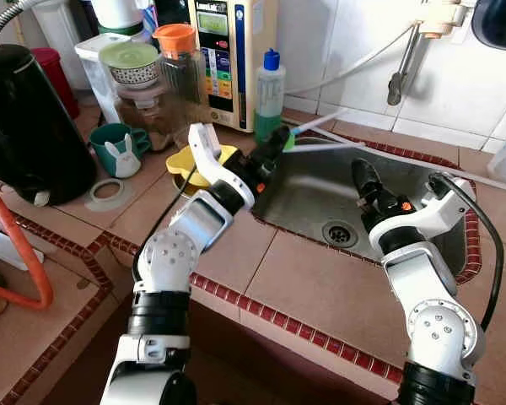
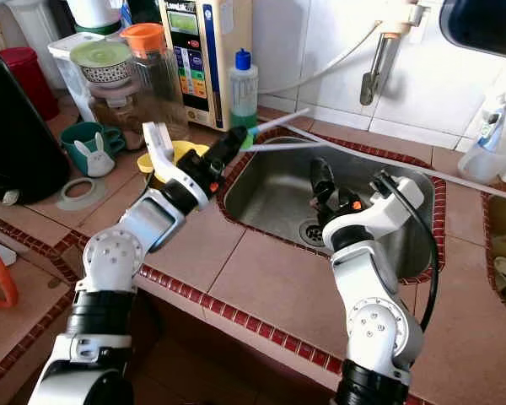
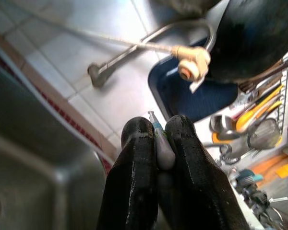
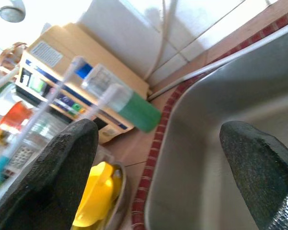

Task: Kitchen organization

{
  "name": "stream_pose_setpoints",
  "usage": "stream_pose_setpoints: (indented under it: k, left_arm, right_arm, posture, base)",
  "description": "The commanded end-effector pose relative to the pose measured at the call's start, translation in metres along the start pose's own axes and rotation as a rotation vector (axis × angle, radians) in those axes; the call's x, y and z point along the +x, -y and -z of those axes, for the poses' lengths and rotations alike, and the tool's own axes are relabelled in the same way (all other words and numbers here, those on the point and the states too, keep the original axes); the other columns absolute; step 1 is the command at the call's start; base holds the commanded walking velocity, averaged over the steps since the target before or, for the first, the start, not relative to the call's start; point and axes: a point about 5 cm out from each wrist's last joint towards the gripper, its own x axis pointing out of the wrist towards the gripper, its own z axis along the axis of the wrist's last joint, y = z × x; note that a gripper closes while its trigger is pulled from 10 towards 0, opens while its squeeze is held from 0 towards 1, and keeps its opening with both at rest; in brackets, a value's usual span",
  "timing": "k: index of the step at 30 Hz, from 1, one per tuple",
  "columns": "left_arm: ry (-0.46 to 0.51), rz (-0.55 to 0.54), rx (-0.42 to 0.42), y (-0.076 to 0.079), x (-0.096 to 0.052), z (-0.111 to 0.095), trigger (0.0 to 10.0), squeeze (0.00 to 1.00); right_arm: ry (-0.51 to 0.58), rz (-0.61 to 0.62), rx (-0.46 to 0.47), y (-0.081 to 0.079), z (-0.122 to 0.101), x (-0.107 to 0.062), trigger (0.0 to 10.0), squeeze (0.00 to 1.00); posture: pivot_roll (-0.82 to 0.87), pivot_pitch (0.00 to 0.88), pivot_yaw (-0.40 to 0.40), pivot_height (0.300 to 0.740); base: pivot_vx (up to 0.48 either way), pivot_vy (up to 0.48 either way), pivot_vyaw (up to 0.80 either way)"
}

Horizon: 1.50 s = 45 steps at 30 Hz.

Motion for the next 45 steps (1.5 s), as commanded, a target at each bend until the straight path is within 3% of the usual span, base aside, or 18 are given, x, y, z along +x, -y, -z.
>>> stream_pose_setpoints:
  k: [1, 6, 10, 12, 17, 19, 20, 21, 22, 29, 45]
  left_arm:
    - [-0.026, 0.068, -0.091, 0.018, 0.012, 0.023, 4.3, 0.00]
    - [-0.040, 0.061, -0.098, 0.018, 0.013, 0.029, 4.3, 0.00]
    - [-0.036, 0.056, -0.108, 0.017, 0.011, 0.028, 4.2, 0.00]
    - [-0.042, 0.070, -0.117, 0.019, 0.011, 0.028, 4.2, 0.00]
    - [-0.050, 0.090, -0.132, 0.023, 0.012, 0.031, 3.9, 0.00]
    - [-0.052, 0.091, -0.134, 0.023, 0.012, 0.032, 3.9, 0.00]
    - [-0.053, 0.090, -0.134, 0.023, 0.012, 0.033, 3.8, 0.00]
    - [-0.054, 0.089, -0.134, 0.023, 0.011, 0.033, 3.8, 0.00]
    - [-0.054, 0.088, -0.134, 0.023, 0.011, 0.033, 3.9, 0.00]
    - [-0.091, 0.093, -0.151, 0.023, 0.009, 0.037, 3.9, 0.00]
    - [-0.062, 0.057, -0.147, 0.019, 0.008, 0.033, 4.5, 0.00]
  right_arm:
    - [-0.016, -0.046, 0.090, -0.018, 0.010, 0.005, 10.0, 0.00]
    - [-0.010, -0.123, 0.118, -0.029, 0.010, 0.006, 10.0, 0.00]
    - [-0.024, -0.193, 0.195, -0.036, 0.010, 0.004, 10.0, 0.00]
    - [-0.049, -0.180, 0.315, -0.036, 0.017, 0.004, 10.0, 0.00]
    - [-0.065, -0.216, 0.454, -0.044, 0.024, 0.008, 10.0, 0.00]
    - [-0.063, -0.227, 0.457, -0.046, 0.025, 0.010, 10.0, 0.00]
    - [-0.060, -0.232, 0.457, -0.047, 0.024, 0.011, 9.3, 0.00]
    - [-0.057, -0.236, 0.457, -0.047, 0.024, 0.011, 9.3, 0.00]
    - [-0.052, -0.242, 0.473, -0.048, 0.024, 0.012, 0.0, 0.00]
    - [-0.031, -0.257, 0.478, -0.047, 0.019, 0.016, 0.0, 0.00]
    - [-0.019, -0.237, 0.482, -0.044, 0.018, 0.019, 0.0, 0.00]
  posture:
    - [0.06, 0.025, 0.023, 0.740]
    - [0.06, 0.024, 0.024, 0.740]
    - [0.06, 0.025, 0.025, 0.740]
    - [0.06, 0.027, 0.025, 0.740]
    - [0.06, 0.027, 0.025, 0.740]
    - [0.07, 0.025, 0.024, 0.740]
    - [0.07, 0.025, 0.024, 0.740]
    - [0.07, 0.026, 0.024, 0.740]
    - [0.07, 0.026, 0.024, 0.740]
    - [0.07, 0.028, 0.026, 0.740]
    - [0.07, 0.023, 0.028, 0.740]
  base:
    - [0.000, 0.000, 0.00]
    - [0.000, 0.000, 0.00]
    - [0.000, 0.000, 0.00]
    - [0.000, 0.000, 0.00]
    - [0.000, 0.000, 0.00]
    - [0.000, 0.000, 0.00]
    - [0.000, 0.000, 0.00]
    - [0.000, 0.000, 0.00]
    - [0.000, 0.000, 0.00]
    - [0.000, 0.000, 0.00]
    - [0.000, 0.000, 0.00]
